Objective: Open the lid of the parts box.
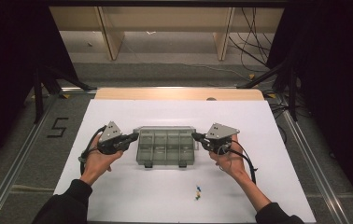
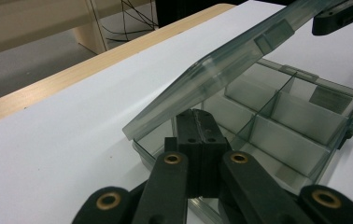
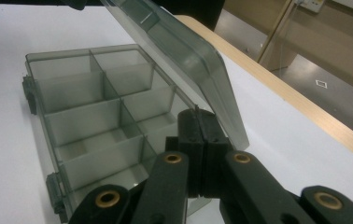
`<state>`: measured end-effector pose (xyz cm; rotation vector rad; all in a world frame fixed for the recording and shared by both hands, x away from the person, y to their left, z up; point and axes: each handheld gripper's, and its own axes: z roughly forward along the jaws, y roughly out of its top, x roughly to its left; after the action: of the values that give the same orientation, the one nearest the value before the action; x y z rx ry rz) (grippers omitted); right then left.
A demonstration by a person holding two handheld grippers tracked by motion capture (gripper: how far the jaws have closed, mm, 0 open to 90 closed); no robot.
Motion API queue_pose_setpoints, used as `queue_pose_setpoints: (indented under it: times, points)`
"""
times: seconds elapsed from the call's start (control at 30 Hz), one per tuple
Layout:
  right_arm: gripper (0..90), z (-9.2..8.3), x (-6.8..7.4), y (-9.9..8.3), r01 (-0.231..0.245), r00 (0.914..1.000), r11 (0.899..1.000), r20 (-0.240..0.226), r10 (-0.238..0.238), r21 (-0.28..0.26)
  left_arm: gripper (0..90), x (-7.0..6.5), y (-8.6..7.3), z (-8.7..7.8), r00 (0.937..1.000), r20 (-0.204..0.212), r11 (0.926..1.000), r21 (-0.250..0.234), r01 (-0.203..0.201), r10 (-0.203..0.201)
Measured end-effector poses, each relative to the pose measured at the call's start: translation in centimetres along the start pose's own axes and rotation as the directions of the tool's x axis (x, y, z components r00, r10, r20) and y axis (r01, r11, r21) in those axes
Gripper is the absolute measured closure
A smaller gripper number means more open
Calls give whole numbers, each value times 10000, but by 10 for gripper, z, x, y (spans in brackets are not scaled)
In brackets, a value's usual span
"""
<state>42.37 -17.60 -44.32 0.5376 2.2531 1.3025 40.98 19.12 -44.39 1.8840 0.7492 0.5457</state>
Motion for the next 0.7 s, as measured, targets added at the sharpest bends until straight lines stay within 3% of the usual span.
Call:
queue_pose_setpoints:
  times: [0.3, 0.7]
  points:
    - [900, 4, -5, 3, -24, 9996, 9999, 270, 28, -143, 898, 5, 1, 3, 9999, -145, 9999, -98, 75, -76]
    - [850, 4, -6, 3, -177, 9997, 9998, 144, 177, -16, 898, 4, 4, 3, 9998, -176, 9998, -139, 122, -124]
